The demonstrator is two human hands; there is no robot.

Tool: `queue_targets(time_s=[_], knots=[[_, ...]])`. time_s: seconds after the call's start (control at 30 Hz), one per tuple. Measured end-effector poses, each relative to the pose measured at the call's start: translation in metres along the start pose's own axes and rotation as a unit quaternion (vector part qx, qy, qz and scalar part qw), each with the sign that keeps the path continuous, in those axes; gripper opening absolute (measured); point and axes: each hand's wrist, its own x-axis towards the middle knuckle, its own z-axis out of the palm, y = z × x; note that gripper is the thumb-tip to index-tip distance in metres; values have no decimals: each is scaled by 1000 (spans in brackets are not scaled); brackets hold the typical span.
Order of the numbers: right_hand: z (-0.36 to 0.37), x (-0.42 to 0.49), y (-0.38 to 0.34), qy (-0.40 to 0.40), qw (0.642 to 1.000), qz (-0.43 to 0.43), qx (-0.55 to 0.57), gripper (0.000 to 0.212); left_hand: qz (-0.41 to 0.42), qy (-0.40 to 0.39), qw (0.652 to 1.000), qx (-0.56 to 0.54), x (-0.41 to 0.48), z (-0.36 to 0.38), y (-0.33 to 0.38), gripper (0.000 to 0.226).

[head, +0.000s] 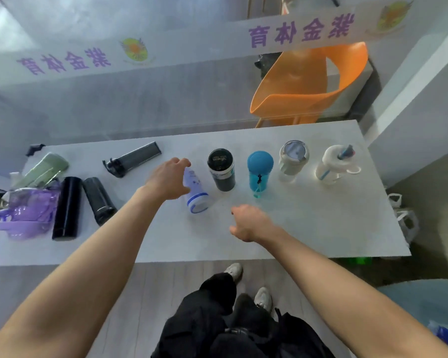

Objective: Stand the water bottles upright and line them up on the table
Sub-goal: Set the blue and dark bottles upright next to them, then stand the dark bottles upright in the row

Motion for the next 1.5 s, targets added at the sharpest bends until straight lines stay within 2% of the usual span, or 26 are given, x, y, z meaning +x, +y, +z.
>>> queue_targets(time_s=[0.13,0.2,0.3,0.43,0.53,0.7,0.83,1.0,1.23,1.5], knots=[[0,27,-53,74,996,-46,33,53,-55,-37,998,21,-34,18,-54,73],[3,43,-75,109,992,-43,56,54,-67,-55,996,29,-45,27,-76,70],[10,70,-101,134,989,7,60,64,-63,-63,996,28,-51,35,-105,68],[24,104,-126,126,982,107,91,86,-30,-50,998,37,-46,43,-143,64],[35,117,-139,123,969,167,134,82,-6,-49,998,37,-41,43,-172,60],[30,122,-168,150,952,225,144,79,29,-55,997,41,-30,41,-226,57],[8,123,-198,244,930,208,177,75,62,-66,993,76,-17,38,-253,55],[-25,129,-225,336,914,147,175,84,83,-82,991,69,-6,40,-264,54],[-42,137,-230,317,933,103,134,87,78,-96,991,45,1,44,-267,56],[-63,142,-225,269,951,102,117,91,54,-87,994,40,10,35,-279,57]])
